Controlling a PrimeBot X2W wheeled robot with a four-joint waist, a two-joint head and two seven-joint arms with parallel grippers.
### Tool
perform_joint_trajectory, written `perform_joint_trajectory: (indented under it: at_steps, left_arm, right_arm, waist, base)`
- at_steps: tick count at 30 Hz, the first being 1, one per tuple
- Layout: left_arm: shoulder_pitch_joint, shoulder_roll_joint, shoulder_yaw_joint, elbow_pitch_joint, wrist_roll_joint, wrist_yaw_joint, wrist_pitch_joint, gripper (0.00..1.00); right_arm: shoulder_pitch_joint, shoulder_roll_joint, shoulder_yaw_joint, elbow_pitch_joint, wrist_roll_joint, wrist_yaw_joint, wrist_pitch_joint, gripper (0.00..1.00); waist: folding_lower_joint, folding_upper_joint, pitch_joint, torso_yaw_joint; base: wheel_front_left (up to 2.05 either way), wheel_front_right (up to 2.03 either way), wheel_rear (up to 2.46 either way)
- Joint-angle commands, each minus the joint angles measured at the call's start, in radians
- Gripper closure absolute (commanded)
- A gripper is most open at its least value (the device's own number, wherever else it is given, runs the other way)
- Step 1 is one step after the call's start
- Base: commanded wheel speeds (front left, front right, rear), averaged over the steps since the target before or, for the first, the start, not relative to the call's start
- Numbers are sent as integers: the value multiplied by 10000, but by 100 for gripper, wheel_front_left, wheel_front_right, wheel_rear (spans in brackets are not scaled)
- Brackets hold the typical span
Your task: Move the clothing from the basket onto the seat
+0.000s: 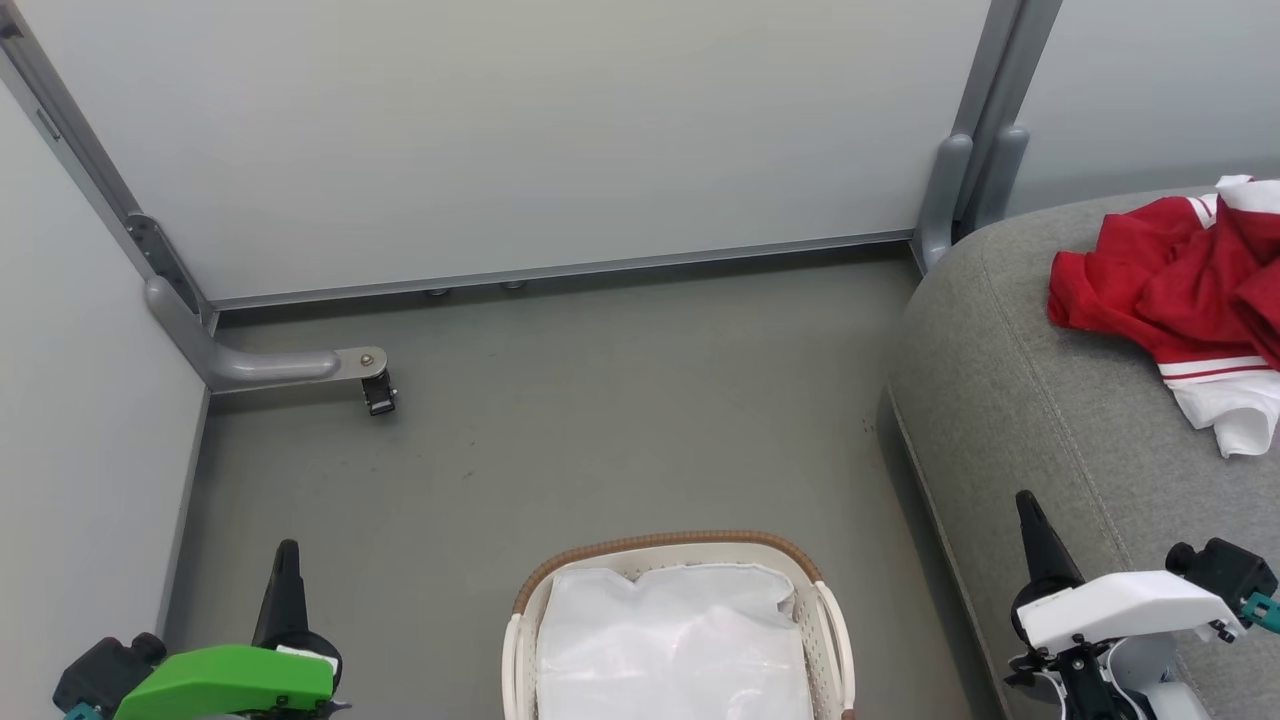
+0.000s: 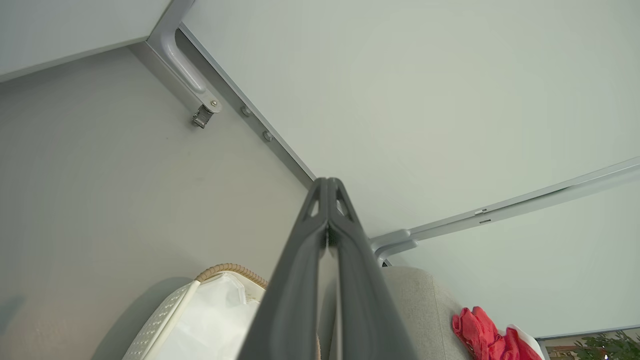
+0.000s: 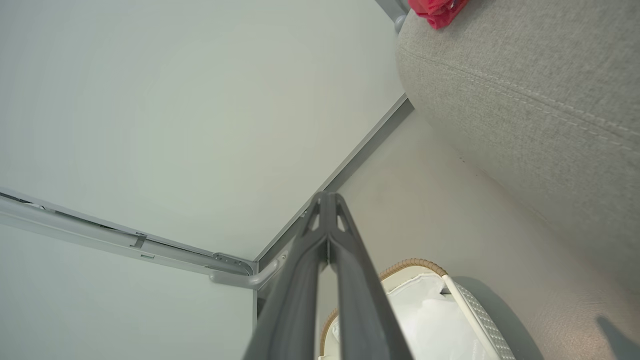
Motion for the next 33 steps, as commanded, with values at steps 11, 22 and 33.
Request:
perform_joint_trajectory:
  at_steps: [11, 22, 33]
  left_arm:
    - [-475, 40, 191, -131, -1226, -107, 357, 100]
    - [-642, 44, 313, -139, -2185, -142, 642, 100]
    - [-789, 49, 409, -144, -3051, -196, 907, 100]
  right_arm:
    - [-272, -63, -206, -231, 1413, -6, 368, 100]
    - [-298, -72, -345, -296, 2511, -7, 658, 100]
    - [-337, -78, -466, -359, 3491, -8, 913, 100]
  waist:
    - [0, 62, 3, 25]
    - [0, 72, 6, 48]
    - [0, 82, 9, 71]
  base:
    - [0, 0, 0]
    - [0, 0, 0]
    - [0, 0, 0]
